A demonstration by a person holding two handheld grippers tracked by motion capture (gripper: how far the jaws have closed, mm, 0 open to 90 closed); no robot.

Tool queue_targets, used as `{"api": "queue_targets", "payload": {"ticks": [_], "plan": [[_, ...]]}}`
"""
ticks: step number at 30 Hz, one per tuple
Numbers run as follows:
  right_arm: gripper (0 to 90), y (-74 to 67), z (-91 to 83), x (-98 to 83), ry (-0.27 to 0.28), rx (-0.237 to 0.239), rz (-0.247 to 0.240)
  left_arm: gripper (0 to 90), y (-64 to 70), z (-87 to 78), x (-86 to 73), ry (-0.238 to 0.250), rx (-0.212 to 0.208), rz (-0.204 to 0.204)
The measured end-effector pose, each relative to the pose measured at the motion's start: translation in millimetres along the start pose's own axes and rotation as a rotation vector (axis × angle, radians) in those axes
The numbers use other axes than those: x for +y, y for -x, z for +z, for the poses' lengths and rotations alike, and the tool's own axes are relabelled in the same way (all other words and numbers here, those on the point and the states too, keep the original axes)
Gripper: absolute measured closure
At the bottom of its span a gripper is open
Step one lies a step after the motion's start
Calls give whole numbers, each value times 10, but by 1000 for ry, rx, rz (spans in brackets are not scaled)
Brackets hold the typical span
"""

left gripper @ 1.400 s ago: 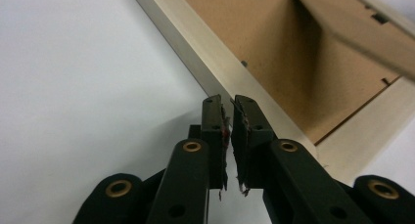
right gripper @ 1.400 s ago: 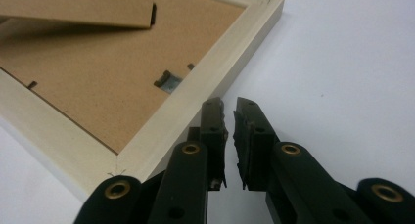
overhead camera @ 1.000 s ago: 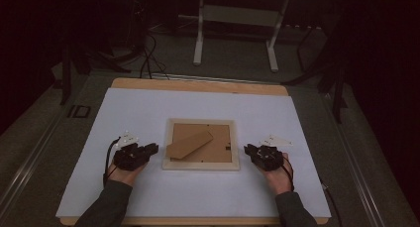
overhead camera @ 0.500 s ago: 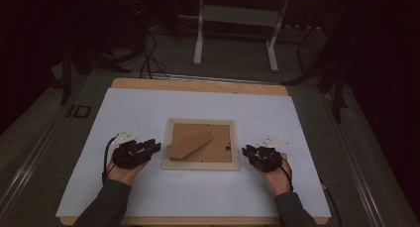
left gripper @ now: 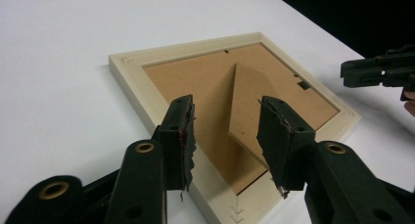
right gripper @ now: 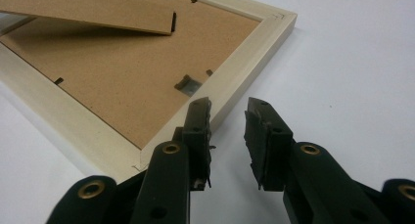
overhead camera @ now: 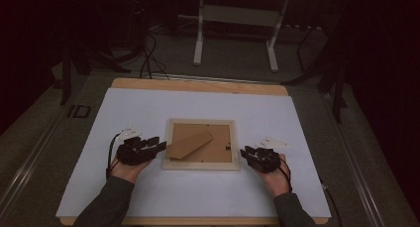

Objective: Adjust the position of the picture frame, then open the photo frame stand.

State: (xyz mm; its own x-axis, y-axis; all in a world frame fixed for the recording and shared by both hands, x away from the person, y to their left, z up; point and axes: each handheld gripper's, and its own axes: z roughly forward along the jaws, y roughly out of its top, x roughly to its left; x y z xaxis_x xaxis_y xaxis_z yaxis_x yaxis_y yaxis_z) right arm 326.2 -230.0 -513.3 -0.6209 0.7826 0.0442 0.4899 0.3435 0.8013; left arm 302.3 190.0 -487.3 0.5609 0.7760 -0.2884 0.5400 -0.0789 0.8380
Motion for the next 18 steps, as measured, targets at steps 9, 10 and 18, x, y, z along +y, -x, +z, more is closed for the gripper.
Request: {"api": "queue_targets", "payload": {"ticks": [9, 10, 18], "plan": [[706, -8, 4, 5, 5, 1, -3, 533, -39, 175, 128, -60, -16, 12], [705, -5, 2, 3, 6, 3, -1, 520, -39, 198, 149, -63, -21, 8], [699, -17, 6, -2, 6, 12, -5, 487, -44, 384, 290, -81, -46, -23]]}}
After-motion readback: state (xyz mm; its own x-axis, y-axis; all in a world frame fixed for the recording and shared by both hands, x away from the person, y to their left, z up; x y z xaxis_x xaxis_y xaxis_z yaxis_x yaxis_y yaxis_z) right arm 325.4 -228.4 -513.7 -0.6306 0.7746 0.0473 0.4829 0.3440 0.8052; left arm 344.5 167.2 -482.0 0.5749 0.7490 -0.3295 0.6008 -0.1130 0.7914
